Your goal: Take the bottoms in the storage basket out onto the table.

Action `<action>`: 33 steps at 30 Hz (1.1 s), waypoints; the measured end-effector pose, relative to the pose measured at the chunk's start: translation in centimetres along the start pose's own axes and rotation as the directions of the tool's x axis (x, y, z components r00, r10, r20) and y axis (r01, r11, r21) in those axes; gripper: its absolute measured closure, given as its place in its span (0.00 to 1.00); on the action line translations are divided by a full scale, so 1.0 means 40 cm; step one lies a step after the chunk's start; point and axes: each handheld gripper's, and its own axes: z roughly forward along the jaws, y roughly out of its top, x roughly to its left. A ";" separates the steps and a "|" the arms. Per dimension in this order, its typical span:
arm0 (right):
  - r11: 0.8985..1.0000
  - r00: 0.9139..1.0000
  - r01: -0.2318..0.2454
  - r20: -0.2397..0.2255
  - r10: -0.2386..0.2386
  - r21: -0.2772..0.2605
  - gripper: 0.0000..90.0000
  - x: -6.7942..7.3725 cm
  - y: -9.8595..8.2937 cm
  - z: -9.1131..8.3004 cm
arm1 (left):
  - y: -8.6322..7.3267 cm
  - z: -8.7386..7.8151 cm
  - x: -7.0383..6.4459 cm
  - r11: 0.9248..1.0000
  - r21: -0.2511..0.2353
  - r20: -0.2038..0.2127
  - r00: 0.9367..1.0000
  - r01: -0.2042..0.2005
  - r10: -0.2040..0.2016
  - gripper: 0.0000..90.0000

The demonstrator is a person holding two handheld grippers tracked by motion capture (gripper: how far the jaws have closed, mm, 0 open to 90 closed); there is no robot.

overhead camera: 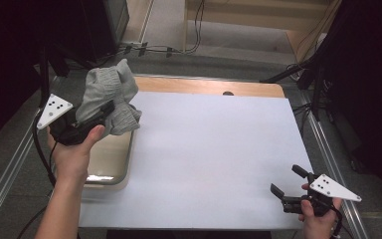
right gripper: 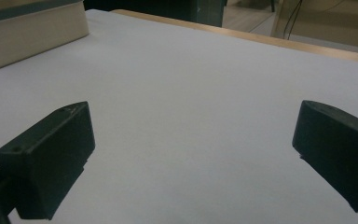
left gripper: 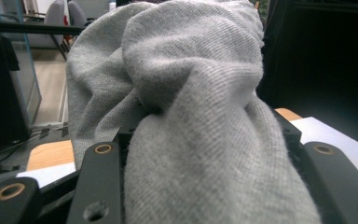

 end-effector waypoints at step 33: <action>1.000 1.000 -0.001 -0.001 0.001 -0.006 0.00 -0.001 0.000 -0.002 | -0.009 0.114 -0.168 1.000 0.011 0.147 0.989 0.004 -0.006 0.51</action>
